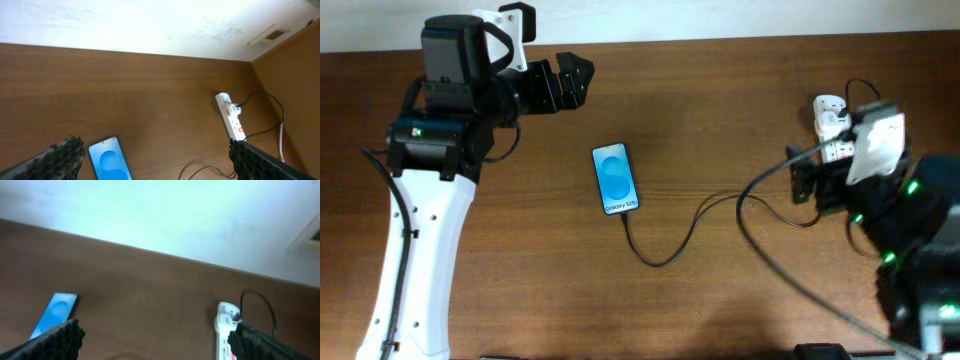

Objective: Plug charger to phone and switch on socket

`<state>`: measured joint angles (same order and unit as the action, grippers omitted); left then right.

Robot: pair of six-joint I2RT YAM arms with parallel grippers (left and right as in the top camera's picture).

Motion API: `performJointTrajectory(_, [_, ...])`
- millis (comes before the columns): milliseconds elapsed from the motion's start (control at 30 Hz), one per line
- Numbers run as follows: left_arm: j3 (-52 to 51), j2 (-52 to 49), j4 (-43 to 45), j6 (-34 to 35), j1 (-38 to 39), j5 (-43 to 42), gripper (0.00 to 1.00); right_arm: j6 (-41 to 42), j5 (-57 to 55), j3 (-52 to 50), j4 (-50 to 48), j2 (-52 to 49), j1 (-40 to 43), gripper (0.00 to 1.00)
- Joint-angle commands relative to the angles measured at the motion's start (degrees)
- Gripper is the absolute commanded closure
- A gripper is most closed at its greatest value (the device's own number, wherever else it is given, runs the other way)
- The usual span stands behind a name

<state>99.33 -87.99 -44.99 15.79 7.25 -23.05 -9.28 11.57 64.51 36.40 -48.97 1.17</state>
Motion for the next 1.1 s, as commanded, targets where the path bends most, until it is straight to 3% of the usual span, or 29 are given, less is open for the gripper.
performJointTrajectory(0, [0.24,0.59,0.07,-0.92,-0.28,0.39,0.01,-0.35,-2.40,-12.35,-10.73,7.45,-2.69,0.02])
performJointTrajectory(233, [0.24,0.59,0.07,-0.92,-0.28,0.39,0.01,-0.09,-3.50,-32.11,-30.42,19.98,-4.66,0.02])
performJointTrajectory(533, [0.24,0.59,0.07,-0.92,-0.28,0.39,0.01,-0.11,-3.89,-49.77,-41.40,31.50,-4.66,0.02])
performJointTrajectory(833, [0.24,0.59,0.07,-0.92,-0.28,0.39,0.01,0.11,-5.03,-63.34,-45.20,45.92,-5.84,0.02])
performJointTrajectory(1067, [0.24,0.59,0.07,-0.92,-0.28,0.39,0.01,0.07,-7.39,-64.19,-41.94,48.78,-6.47,0.02])
